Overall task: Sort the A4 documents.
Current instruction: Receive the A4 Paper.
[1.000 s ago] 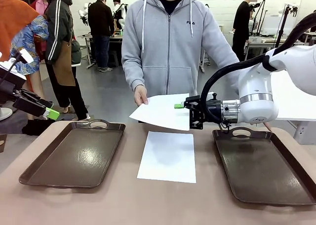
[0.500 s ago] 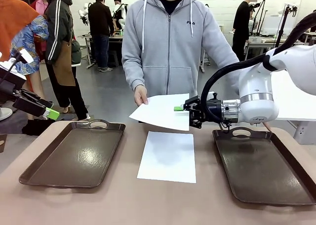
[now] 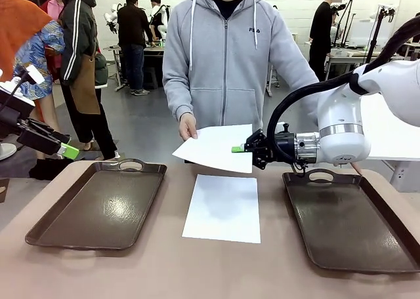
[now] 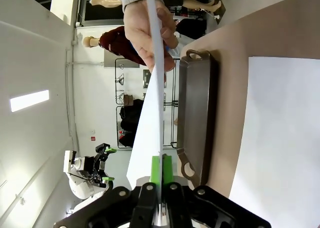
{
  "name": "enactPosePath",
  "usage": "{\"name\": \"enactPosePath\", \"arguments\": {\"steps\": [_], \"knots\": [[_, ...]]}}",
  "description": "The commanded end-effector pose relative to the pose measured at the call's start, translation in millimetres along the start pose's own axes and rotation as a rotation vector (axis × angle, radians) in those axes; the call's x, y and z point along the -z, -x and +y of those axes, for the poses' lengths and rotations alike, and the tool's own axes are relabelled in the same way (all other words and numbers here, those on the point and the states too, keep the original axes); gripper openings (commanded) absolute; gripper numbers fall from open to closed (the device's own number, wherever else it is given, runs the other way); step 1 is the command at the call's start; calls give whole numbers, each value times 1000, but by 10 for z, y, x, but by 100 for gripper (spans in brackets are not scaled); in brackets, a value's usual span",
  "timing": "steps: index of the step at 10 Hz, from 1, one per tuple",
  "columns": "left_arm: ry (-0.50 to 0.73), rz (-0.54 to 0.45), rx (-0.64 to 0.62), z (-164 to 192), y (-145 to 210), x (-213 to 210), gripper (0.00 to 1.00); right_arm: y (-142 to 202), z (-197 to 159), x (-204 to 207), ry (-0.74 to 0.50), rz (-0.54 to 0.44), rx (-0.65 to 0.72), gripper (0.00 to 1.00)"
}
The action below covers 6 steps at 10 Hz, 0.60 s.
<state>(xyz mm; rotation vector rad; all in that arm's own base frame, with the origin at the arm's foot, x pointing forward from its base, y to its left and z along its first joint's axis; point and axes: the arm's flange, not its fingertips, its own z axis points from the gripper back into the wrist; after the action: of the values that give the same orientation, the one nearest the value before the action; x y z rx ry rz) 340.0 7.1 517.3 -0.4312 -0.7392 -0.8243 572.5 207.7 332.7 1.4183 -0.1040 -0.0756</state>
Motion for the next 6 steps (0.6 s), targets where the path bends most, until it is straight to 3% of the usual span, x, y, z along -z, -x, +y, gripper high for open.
{"name": "enactPosePath", "arguments": {"steps": [1,3,4,5,6], "knots": [[13,-12,2,15,4,7,100,-62,-13,-1,0,12,12,0],[13,-12,2,15,4,7,100,-76,-5,-18,-7,17,15,0],[13,-12,2,15,4,7,100,-105,14,-61,-52,68,30,0],[13,-12,2,15,4,7,100,-8,-2,-17,-1,-2,1,0],[13,-12,2,15,4,7,100,-8,-2,-17,-1,-2,1,0]]}}
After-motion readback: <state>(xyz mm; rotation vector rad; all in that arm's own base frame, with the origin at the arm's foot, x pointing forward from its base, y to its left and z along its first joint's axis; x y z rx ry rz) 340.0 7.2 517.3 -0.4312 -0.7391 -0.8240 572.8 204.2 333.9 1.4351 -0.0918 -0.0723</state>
